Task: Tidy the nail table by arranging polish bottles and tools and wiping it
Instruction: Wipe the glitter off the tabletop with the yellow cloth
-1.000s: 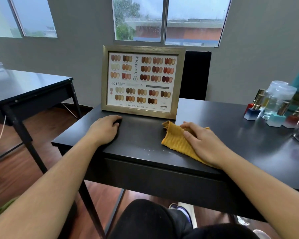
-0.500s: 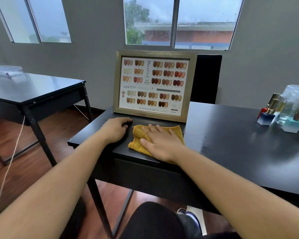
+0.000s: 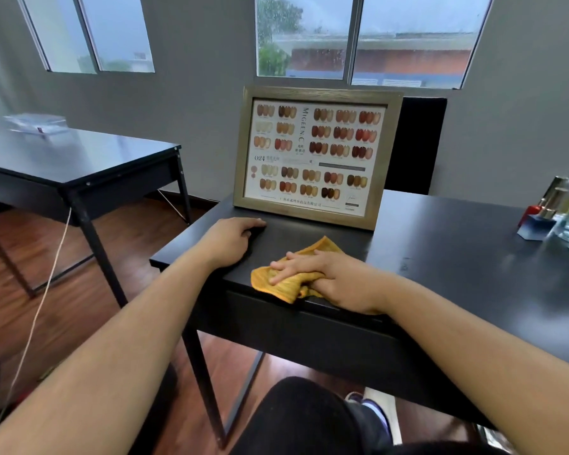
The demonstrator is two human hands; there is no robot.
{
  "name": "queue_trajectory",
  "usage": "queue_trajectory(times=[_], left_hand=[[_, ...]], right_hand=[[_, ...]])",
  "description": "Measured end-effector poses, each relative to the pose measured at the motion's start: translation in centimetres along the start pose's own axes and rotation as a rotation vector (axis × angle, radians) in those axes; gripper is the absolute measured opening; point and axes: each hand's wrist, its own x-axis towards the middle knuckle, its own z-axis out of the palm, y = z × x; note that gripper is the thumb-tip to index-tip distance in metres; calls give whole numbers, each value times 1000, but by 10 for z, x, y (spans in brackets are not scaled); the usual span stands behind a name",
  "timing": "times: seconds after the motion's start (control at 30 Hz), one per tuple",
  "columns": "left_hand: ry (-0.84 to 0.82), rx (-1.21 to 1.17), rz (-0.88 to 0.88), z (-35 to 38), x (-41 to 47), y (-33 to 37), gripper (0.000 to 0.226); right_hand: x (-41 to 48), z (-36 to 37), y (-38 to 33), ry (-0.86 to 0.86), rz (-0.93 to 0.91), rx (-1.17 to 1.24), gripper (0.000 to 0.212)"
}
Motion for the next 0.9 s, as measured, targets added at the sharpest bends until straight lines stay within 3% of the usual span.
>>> queue_trajectory(times=[0.07, 0.3, 0.47, 0.53, 0.6, 0.7, 0.9], left_hand=[[6, -7, -8, 0, 0, -1, 44], [-2, -9, -17, 0, 1, -3, 44], [7, 16, -22, 2, 2, 0, 43], [14, 30, -32, 3, 1, 3, 42], [18, 40, -38, 3, 1, 4, 42], [13, 45, -48, 2, -1, 6, 42], [-7, 55, -49, 0, -3, 8, 43]], right_hand=[[-16, -4, 5, 15, 27, 68, 66], [-91, -27, 38, 152, 94, 135, 70], [-118, -38, 53, 363, 244, 190, 59], [-107, -36, 52, 391, 289, 138, 45], [-88, -30, 51, 322, 397, -57, 38], [-54, -18, 38, 206, 500, -287, 57], [-19, 0, 2, 90, 262, -144, 49]])
